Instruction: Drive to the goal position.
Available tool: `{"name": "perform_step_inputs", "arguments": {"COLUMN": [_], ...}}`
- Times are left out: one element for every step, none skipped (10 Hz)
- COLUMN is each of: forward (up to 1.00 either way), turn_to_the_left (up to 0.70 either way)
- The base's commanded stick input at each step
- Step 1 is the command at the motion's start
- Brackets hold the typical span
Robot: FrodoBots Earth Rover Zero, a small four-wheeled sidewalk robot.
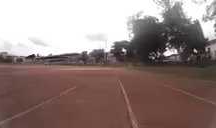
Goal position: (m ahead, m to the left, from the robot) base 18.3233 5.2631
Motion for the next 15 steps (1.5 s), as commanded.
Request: {"name": "perform_step_inputs", "arguments": {"forward": [0.70, 0.70, 0.70, 0.70, 0.70, 0.70, 0.70, 0.70, 0.70, 0.70, 0.70, 0.70, 0.70, 0.70, 0.70], "turn_to_the_left": [0.00, 0.00, 0.00, 0.00, 0.00, 0.00, 0.00, 0.00, 0.00, 0.00, 0.00, 0.00, 0.00, 0.00, 0.00]}}
